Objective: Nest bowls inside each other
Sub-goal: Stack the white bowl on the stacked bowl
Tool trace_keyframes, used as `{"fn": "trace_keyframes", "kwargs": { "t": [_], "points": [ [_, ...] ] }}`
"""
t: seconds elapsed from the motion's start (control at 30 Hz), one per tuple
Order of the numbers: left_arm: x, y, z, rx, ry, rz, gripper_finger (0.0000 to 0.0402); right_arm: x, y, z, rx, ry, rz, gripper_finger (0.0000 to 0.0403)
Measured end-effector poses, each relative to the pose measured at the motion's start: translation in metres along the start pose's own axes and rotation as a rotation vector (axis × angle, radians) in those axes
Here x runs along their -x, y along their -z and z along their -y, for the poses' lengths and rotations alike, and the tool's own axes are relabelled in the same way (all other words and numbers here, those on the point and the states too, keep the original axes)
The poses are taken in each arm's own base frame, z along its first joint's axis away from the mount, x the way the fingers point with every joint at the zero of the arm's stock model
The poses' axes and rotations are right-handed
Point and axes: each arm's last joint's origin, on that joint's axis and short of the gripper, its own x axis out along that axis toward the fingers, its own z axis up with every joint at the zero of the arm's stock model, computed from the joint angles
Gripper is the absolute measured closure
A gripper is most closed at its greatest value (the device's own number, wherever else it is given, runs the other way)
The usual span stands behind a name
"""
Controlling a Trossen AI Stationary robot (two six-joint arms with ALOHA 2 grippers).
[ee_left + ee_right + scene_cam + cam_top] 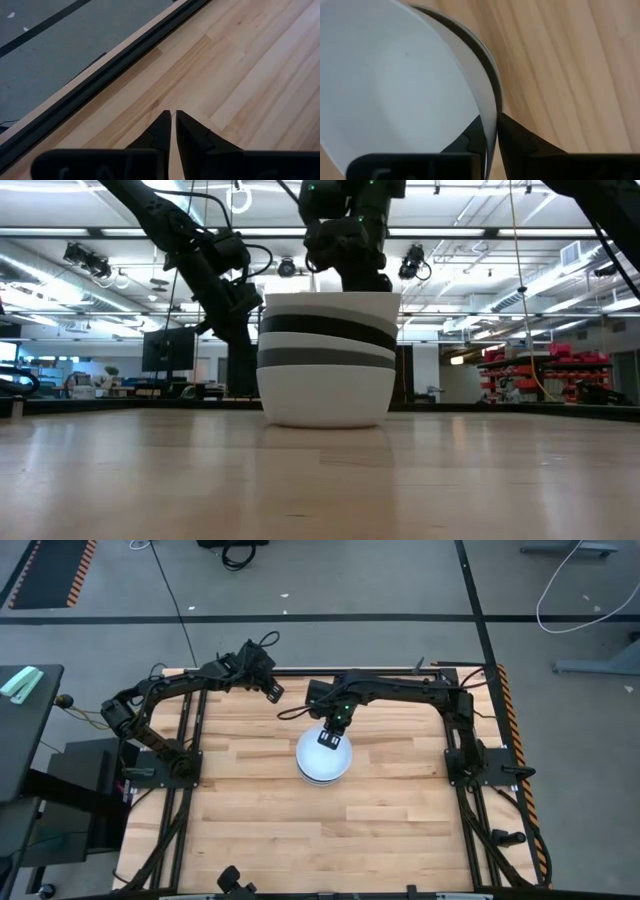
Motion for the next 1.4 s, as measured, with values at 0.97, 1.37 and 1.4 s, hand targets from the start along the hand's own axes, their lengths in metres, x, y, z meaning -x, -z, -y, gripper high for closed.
{"fn": "trace_keyframes", "kwargs": {
  "t": [0.97, 1.37, 1.4],
  "points": [
    [0.000, -0.003, 0.004, 0.101, 0.143, 0.021, 0.0360, 0.008, 0.002, -0.006, 0.010, 0.000, 0.043, 0.0323],
    [0.013, -0.021, 0.031, 0.077, 0.575, 0.151, 0.0346, 0.017, 0.002, -0.006, 0.020, -0.006, 0.070, 0.0323],
    [0.016, -0.023, 0.036, 0.059, 0.598, 0.163, 0.0347, 0.016, 0.002, -0.006, 0.021, -0.006, 0.068, 0.0323]
  ]
}}
